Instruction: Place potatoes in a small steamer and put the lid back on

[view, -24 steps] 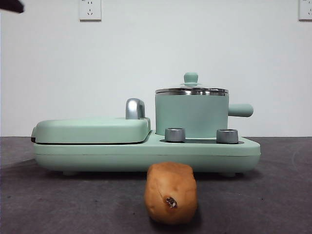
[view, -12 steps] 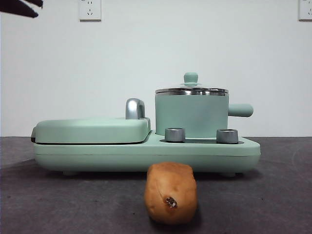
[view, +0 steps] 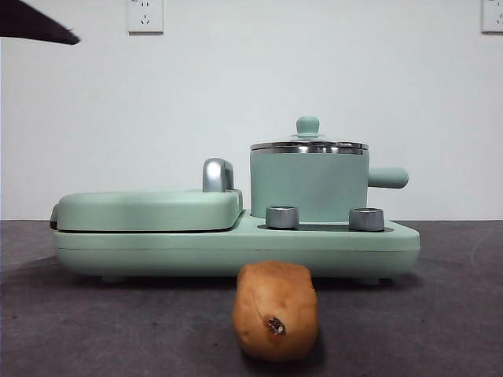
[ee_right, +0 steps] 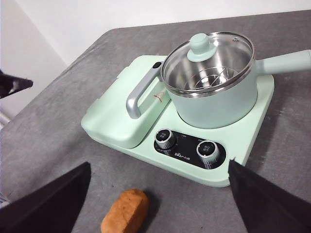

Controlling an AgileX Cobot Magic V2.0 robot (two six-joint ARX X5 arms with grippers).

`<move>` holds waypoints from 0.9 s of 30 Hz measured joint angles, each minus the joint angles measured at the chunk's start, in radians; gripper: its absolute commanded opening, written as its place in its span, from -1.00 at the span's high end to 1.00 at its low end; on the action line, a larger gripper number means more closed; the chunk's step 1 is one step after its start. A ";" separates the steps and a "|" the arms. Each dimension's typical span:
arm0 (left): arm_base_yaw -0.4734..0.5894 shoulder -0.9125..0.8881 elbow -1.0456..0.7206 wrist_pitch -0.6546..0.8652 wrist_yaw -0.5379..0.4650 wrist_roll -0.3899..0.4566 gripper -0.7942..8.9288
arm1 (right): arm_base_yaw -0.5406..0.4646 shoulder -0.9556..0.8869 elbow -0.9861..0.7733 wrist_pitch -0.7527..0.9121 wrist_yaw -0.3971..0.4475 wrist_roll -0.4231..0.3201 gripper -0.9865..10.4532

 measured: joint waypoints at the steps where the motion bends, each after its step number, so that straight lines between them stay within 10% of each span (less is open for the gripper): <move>1: -0.011 0.025 0.019 -0.001 0.000 0.000 -0.07 | 0.000 0.000 0.000 0.000 0.000 0.000 0.03; 27: -0.337 0.957 1.054 -0.361 -0.356 0.152 -0.06 | 0.000 0.000 0.000 0.000 0.000 0.000 0.03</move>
